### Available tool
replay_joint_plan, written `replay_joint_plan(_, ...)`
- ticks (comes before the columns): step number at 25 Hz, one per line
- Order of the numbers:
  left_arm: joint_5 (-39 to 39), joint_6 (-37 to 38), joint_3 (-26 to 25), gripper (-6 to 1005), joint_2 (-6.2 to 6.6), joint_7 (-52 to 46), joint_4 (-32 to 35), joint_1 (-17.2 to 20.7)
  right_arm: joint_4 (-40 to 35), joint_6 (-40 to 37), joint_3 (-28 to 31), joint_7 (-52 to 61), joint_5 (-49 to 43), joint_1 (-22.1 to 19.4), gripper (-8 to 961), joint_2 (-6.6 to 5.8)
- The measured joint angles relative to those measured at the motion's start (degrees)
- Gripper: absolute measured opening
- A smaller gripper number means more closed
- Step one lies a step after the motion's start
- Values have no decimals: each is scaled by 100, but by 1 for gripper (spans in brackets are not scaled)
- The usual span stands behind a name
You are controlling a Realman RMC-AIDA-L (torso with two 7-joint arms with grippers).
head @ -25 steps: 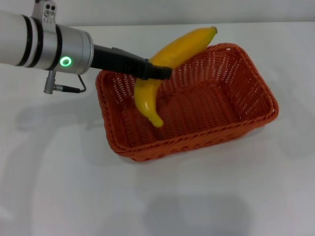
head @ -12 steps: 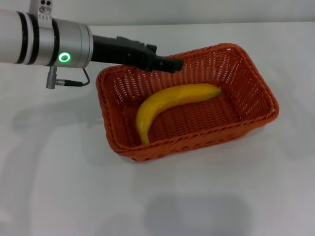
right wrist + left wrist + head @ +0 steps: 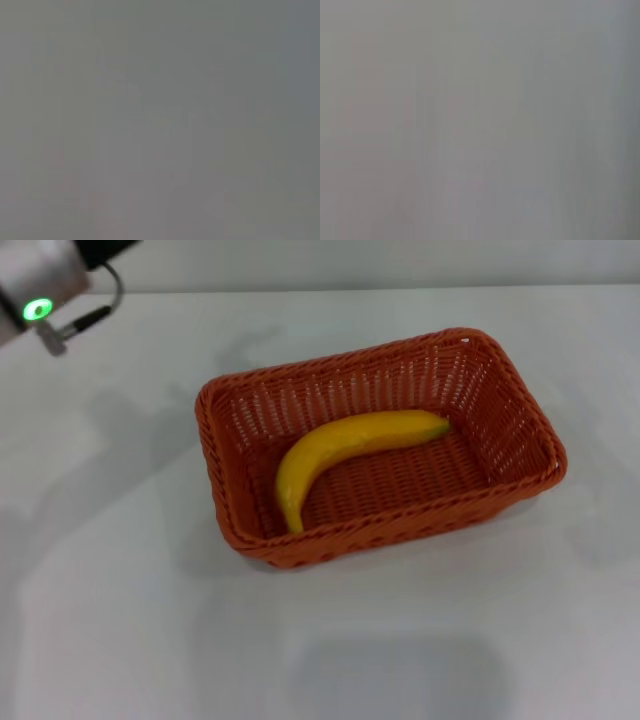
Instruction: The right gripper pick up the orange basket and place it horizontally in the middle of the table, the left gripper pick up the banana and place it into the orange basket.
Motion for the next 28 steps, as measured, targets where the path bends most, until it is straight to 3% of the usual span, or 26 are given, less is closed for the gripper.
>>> replay_joint_plan(3, -1688, 481, 127, 878, -4, 1704, -419, 318, 0, -28, -10, 17, -1, -45, 870, 0)
replay_joint_plan(7, -3354, 1583, 306, 876, -6, 3356, -1095, 717, -2, -45, 12, 27, -1, -94, 870, -3)
replay_joint_plan(13, -4844, 3627, 364, 875, -8, 4086, -2540, 1139, -2, -51, 7, 11, -5, -177, 870, -18)
replay_joint_plan(19, -5573, 3833, 357, 876, -13, 5168, -3944, 1136, 6, 78, 20, -20, 25, -174, 869, -60)
replay_joint_plan(24, -6071, 3797, 299, 875, 0, 5983, -5142, 657, -39, 368, 24, -94, 35, -122, 869, -89)
replay_joint_plan(28, -6229, 3542, 49, 875, -12, 6481, -5579, 437, -108, 492, 78, -98, 38, -139, 869, -98)
